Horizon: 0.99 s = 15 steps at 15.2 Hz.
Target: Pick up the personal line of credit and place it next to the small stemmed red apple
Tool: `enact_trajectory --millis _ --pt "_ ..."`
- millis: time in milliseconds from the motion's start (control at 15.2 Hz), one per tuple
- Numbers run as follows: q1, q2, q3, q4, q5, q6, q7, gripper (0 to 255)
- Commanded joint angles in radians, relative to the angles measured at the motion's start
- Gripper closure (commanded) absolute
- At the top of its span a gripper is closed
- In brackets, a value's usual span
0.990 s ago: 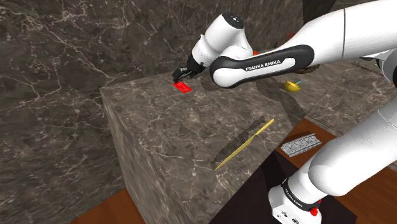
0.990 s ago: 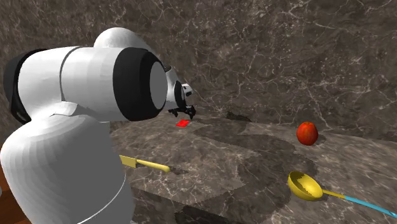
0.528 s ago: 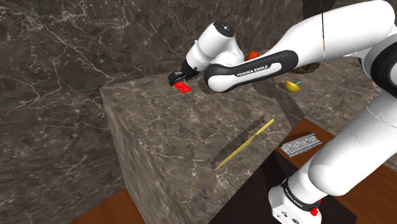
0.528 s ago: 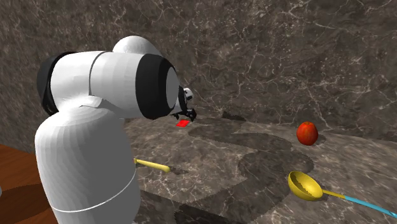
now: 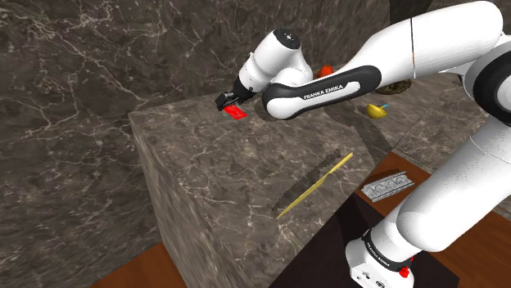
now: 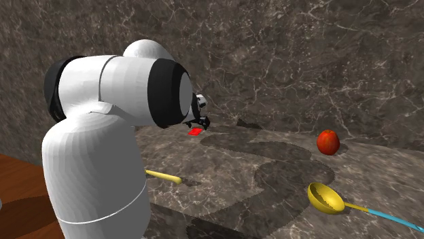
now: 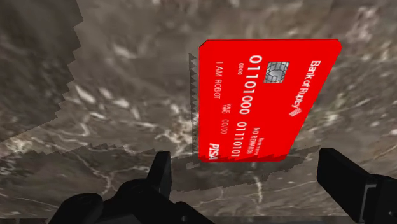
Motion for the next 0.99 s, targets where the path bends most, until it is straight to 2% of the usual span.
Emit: enact_trajectory --millis 0,594,924 --pt "0.000 0.000 0.000 0.000 0.000 0.000 0.000 255" --pt "0.000 0.000 0.000 0.000 0.000 0.000 0.000 255" --pt "0.000 -0.032 0.005 0.032 0.054 -0.058 -0.047 255"
